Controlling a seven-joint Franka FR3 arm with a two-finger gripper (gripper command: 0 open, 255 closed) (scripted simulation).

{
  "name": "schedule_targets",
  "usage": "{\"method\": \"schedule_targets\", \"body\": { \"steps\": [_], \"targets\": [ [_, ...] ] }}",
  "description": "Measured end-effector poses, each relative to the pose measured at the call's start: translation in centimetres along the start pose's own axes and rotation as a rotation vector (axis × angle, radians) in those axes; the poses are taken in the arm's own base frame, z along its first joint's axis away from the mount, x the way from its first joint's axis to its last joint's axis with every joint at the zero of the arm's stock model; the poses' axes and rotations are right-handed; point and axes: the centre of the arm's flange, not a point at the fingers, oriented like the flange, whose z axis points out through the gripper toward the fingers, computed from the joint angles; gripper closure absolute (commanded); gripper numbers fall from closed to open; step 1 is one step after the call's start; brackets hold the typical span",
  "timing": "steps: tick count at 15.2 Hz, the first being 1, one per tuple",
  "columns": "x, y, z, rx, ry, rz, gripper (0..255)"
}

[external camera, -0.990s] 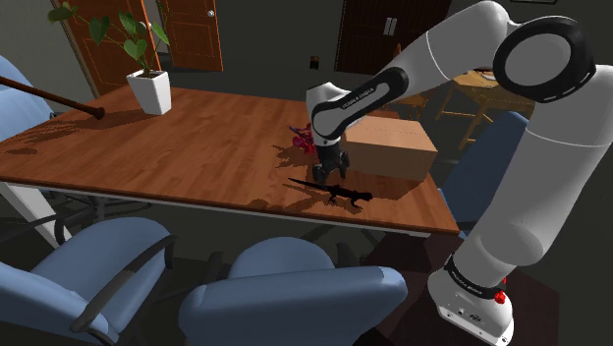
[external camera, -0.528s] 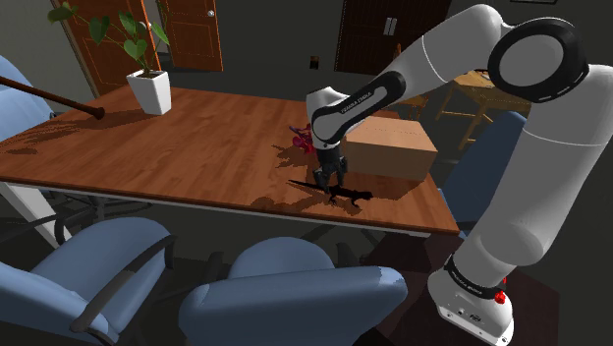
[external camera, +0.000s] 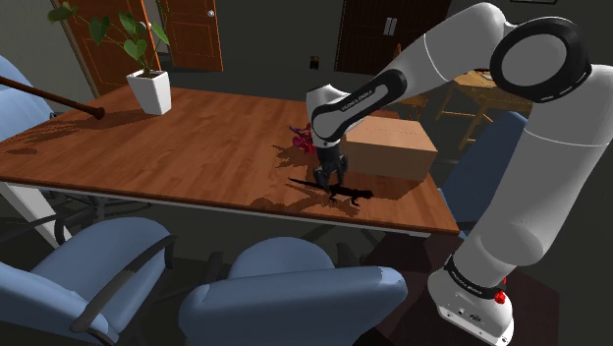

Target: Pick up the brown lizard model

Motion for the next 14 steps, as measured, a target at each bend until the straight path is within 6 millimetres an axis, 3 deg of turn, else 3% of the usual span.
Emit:
{"method": "schedule_targets", "body": {
  "steps": [14],
  "targets": [
    [-2.2,0.7,-6.6,0.000,0.001,0.000,255]
  ]
}}
